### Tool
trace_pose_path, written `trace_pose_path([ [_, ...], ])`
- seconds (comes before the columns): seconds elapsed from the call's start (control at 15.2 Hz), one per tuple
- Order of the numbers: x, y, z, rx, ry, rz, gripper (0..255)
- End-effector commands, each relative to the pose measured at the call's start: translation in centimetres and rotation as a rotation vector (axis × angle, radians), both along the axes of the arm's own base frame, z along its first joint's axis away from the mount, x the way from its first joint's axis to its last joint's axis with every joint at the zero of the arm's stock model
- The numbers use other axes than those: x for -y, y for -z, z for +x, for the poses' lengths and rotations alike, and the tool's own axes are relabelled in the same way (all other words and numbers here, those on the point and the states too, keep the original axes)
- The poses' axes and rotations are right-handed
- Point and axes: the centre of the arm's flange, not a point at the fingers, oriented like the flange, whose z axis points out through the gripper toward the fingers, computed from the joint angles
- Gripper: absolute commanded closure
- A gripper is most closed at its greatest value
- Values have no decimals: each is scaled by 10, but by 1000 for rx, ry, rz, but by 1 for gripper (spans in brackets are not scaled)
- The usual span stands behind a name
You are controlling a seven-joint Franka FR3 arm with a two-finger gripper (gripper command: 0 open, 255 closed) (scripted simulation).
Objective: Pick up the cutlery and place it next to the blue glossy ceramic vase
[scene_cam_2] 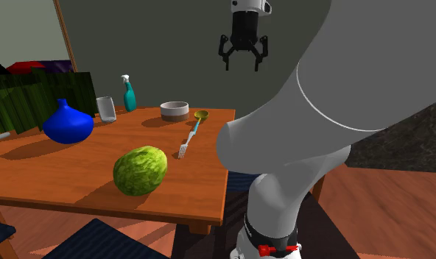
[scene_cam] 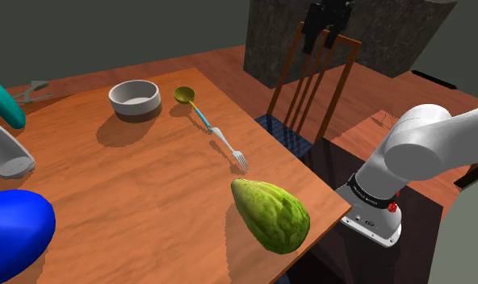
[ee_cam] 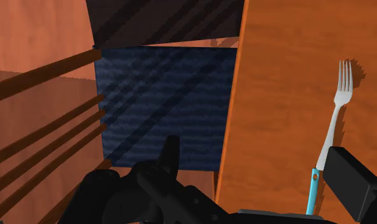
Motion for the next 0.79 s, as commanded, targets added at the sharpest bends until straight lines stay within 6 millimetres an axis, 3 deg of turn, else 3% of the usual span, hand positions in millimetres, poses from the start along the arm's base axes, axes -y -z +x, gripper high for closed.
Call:
trace_pose_path([
  [0.0,0,0,0,0,0,0,0],
  [0.73,-91,109,30,64,2,-24,0],
])
